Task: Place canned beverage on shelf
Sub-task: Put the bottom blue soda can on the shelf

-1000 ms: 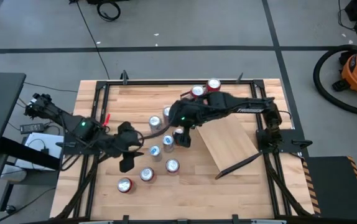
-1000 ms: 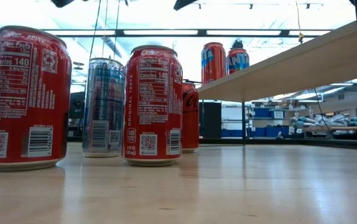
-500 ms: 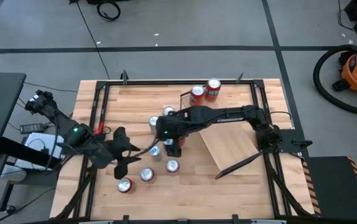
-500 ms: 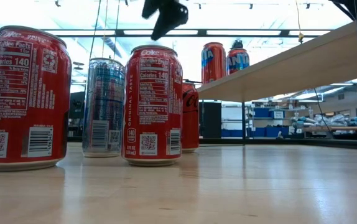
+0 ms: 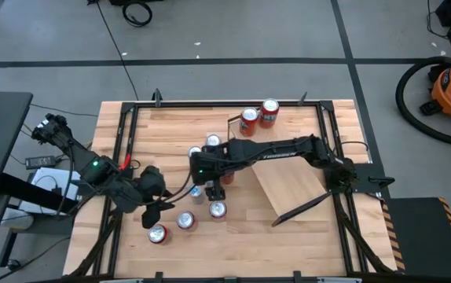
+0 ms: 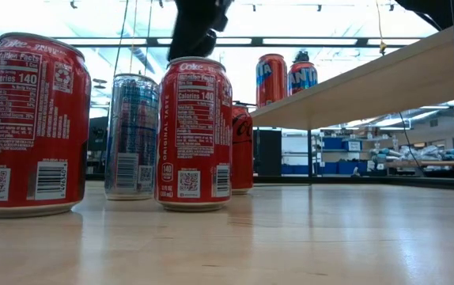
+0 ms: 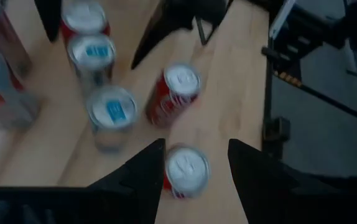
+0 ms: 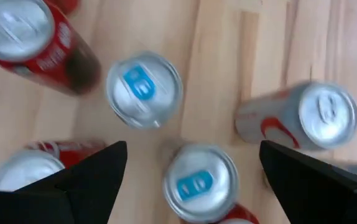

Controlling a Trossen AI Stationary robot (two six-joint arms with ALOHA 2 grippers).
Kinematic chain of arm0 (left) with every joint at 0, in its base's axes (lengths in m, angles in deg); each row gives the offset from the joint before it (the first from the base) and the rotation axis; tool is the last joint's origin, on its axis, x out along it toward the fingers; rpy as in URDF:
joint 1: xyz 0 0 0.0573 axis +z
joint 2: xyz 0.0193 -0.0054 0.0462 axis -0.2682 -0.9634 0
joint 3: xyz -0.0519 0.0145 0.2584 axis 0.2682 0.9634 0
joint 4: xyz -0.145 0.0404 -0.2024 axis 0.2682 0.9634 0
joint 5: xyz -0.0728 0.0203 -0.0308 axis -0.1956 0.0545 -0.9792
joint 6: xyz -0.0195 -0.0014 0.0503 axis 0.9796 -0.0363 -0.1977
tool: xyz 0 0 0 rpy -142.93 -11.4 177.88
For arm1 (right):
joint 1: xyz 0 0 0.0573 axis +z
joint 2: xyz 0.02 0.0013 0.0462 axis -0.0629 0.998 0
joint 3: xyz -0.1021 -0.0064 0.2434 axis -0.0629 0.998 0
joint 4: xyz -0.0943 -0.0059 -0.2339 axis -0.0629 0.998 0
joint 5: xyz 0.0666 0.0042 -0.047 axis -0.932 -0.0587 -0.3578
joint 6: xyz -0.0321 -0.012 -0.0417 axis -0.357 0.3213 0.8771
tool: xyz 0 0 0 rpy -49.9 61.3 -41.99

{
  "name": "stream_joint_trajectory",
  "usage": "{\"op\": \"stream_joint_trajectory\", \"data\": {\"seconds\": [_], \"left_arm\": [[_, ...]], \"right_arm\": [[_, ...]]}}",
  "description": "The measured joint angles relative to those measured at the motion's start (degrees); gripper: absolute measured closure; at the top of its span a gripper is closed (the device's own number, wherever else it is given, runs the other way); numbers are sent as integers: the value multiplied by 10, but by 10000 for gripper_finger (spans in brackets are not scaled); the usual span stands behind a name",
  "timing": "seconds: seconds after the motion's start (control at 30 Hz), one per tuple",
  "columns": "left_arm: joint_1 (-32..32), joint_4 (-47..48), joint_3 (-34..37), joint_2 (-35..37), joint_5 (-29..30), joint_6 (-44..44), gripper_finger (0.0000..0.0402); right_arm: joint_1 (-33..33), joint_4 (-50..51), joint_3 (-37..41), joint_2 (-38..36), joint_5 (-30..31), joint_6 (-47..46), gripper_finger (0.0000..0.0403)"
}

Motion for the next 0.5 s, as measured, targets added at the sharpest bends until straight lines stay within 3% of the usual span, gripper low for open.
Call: {"op": "stream_joint_trajectory", "data": {"seconds": [0.13, 0.5], "left_arm": [[-7, 46, 0, 6, -22, 42, 216], [-48, 127, 0, 62, 0, 112, 216]], "right_arm": [[3, -36, 0, 0, -27, -23, 26], [11, -104, 0, 10, -28, -8, 26]]}}
